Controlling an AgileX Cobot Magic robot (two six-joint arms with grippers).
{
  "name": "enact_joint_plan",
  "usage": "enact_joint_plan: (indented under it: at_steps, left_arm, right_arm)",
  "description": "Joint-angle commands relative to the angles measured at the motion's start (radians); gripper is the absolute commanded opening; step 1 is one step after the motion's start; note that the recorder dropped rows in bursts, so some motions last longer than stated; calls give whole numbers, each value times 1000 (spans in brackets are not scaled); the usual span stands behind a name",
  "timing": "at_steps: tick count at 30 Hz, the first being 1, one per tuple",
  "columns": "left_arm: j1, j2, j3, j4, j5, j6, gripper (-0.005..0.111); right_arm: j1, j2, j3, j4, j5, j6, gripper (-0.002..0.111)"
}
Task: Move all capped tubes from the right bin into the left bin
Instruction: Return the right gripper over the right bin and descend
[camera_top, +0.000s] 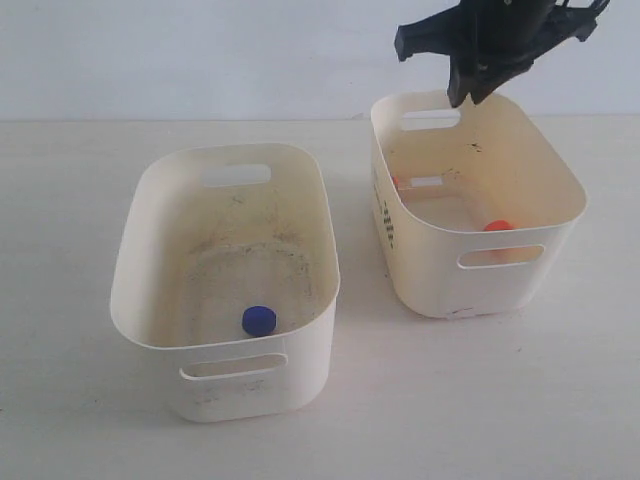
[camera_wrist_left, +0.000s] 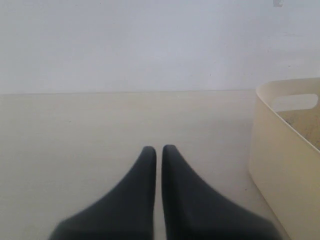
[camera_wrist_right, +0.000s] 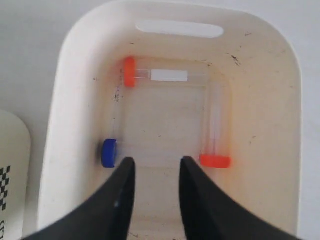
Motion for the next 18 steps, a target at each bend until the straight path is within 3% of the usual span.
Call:
enact_joint_plan:
  at_steps: [1,4,5,8,10,13,18]
  left_arm:
    - [0,0,-4,-6,-6,-10,4]
    - [0,0,-4,-6,-6,-10,4]
    - [0,0,-4,-6,-6,-10,4]
    - [0,0,-4,-6,-6,-10,4]
    - [0,0,-4,-6,-6,-10,4]
    - [0,0,-4,-6,-6,-10,4]
    - [0,0,-4,-6,-6,-10,4]
  right_arm:
    - [7,51,-4,-42,32,40,42]
    - [7,82,-4,-133,71,134,27]
    - [7,92,-4,-136,75,140,16]
    - [7,92,7,-136,53,143,6]
    - [7,94,23,-136,42,158,8]
    - [7,117,46,-136,42,183,21]
    - [22,160,56,-138,38,205,22]
